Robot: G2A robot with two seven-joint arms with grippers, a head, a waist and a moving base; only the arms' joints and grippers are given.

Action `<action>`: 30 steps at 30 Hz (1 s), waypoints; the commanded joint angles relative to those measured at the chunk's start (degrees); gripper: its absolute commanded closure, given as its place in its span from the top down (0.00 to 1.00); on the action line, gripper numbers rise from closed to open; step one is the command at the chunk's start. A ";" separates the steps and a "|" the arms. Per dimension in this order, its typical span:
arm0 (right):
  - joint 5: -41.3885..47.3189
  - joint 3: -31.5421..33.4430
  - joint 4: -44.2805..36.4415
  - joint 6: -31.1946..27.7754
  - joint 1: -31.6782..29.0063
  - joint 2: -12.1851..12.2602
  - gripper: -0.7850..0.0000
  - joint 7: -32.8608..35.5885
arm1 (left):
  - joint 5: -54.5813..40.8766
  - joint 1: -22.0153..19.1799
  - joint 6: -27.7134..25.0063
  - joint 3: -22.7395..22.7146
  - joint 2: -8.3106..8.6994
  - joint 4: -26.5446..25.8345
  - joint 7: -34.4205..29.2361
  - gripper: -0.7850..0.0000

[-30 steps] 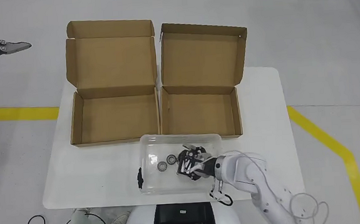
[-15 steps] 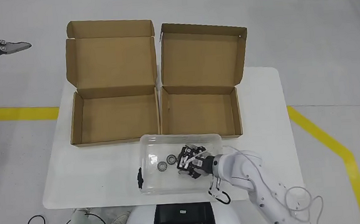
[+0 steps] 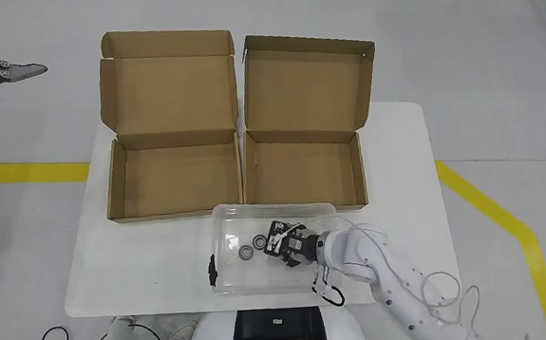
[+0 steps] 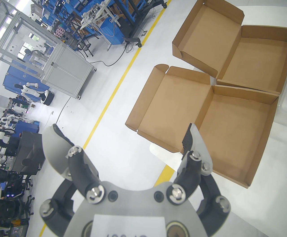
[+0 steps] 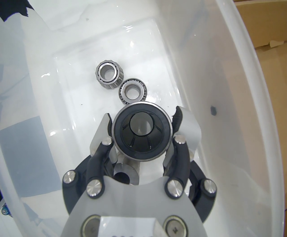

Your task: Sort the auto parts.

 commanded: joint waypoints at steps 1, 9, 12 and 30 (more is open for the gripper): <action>0.04 -0.05 -0.24 0.28 -0.03 0.07 0.00 0.32 | 0.00 0.00 0.00 0.00 0.00 0.00 0.00 1.00; 0.39 0.64 -1.51 -0.40 -0.55 0.60 0.00 -2.10 | 0.00 0.00 0.00 0.00 0.00 0.00 0.00 1.00; 0.36 1.17 -1.98 -0.61 -0.96 0.87 0.00 -3.81 | 0.00 0.00 0.00 0.00 0.00 0.00 0.00 1.00; 3.68 4.24 -2.49 -4.83 -2.68 2.17 0.00 -23.13 | 0.00 0.00 0.00 0.00 0.00 0.00 0.00 1.00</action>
